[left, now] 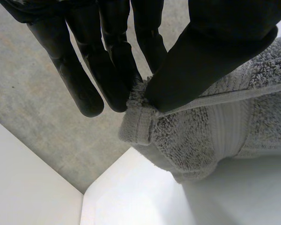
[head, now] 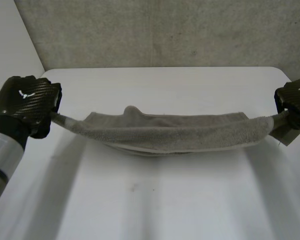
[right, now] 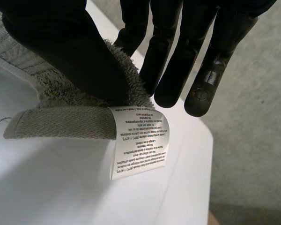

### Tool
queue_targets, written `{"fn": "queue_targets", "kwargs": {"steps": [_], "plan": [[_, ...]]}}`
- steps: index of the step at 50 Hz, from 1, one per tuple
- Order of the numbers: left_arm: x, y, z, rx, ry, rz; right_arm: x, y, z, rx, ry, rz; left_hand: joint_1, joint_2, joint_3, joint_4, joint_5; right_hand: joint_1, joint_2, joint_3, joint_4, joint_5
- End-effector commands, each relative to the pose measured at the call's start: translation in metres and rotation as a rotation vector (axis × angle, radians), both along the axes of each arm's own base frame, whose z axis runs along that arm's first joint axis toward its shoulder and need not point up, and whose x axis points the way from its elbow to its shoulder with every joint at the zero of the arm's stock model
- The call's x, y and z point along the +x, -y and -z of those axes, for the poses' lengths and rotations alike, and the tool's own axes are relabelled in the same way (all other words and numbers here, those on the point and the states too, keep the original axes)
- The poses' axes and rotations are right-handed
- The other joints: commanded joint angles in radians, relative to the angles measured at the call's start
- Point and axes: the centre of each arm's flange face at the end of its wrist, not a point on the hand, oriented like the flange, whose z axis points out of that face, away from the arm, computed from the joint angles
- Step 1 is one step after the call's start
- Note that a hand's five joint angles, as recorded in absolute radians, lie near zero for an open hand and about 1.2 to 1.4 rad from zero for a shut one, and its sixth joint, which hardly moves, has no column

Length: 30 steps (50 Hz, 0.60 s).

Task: Fold the towel.

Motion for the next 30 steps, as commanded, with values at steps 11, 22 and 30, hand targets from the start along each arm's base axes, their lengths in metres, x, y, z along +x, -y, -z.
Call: {"fn": "queue_targets", "kwargs": {"steps": [11,22,30], "plan": [[0.022,-0.038,0.03,0.301,0.1,-0.096,-0.003,-0.041,0.008,0.19,-0.172,-0.096,0.239,0.182,0.182,0.179,0.207,0.028,0.205,0.206,0.202,0.224],[0.013,-0.01,0.081,0.445,0.165,-0.098,0.003,-0.018,0.065,0.354,-0.199,-0.121,0.239,0.182,0.182,0.179,0.207,0.028,0.205,0.206,0.202,0.224],[0.0,0.031,0.103,0.455,0.172,-0.11,0.013,0.009,0.082,0.344,-0.235,-0.088,0.239,0.182,0.182,0.179,0.207,0.028,0.205,0.206,0.202,0.224]]}}
